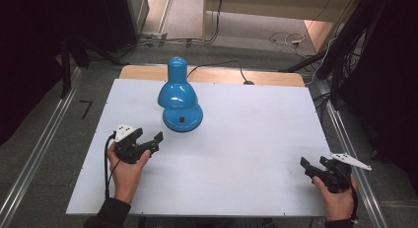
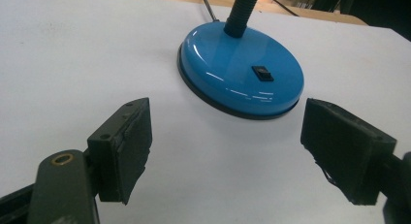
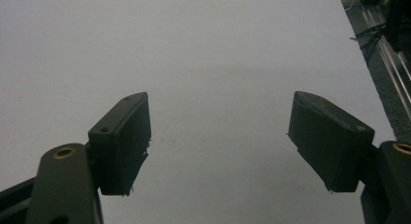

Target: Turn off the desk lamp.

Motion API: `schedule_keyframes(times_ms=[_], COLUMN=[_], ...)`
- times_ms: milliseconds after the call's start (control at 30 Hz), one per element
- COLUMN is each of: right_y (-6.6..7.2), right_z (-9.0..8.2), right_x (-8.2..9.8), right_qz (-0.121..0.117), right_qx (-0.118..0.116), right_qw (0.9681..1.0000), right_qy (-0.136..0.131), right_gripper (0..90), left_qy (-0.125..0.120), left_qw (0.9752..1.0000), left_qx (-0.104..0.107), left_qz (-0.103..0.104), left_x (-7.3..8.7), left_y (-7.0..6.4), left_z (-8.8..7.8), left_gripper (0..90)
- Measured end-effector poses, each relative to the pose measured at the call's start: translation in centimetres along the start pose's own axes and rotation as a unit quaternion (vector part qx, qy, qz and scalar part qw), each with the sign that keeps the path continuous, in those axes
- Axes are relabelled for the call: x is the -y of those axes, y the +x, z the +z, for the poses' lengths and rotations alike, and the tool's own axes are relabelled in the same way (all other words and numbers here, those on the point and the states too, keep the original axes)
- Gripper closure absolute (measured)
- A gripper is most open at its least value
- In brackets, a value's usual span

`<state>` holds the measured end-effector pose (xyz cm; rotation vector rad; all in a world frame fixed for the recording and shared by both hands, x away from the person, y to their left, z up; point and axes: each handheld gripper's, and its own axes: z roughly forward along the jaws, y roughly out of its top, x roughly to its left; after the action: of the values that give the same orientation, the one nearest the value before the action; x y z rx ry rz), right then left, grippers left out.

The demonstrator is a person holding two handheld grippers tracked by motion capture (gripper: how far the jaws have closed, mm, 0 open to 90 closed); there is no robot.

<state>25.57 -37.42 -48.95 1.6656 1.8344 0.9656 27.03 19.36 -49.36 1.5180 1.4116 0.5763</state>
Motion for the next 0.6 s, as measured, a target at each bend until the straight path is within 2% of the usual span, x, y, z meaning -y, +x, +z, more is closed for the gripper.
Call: schedule_keyframes(times_ms=[267, 600], right_y=[0.0, -0.3], right_z=[0.0, 0.2], right_x=[0.0, 0.2], right_qz=[-0.001, -0.002], right_qx=[0.001, 0.008], right_qw=[1.0, 1.0], right_qy=[0.0, 0.004], right_gripper=[22.2, 22.1], left_qy=[0.0, 0.01], left_qw=[0.9999, 0.9997], left_qx=[-0.011, -0.022], left_qz=[0.01, 0.006], left_x=[0.6, 1.5], left_y=[0.2, 1.3], left_z=[-1.1, -3.0], left_gripper=[19.4, 19.4])
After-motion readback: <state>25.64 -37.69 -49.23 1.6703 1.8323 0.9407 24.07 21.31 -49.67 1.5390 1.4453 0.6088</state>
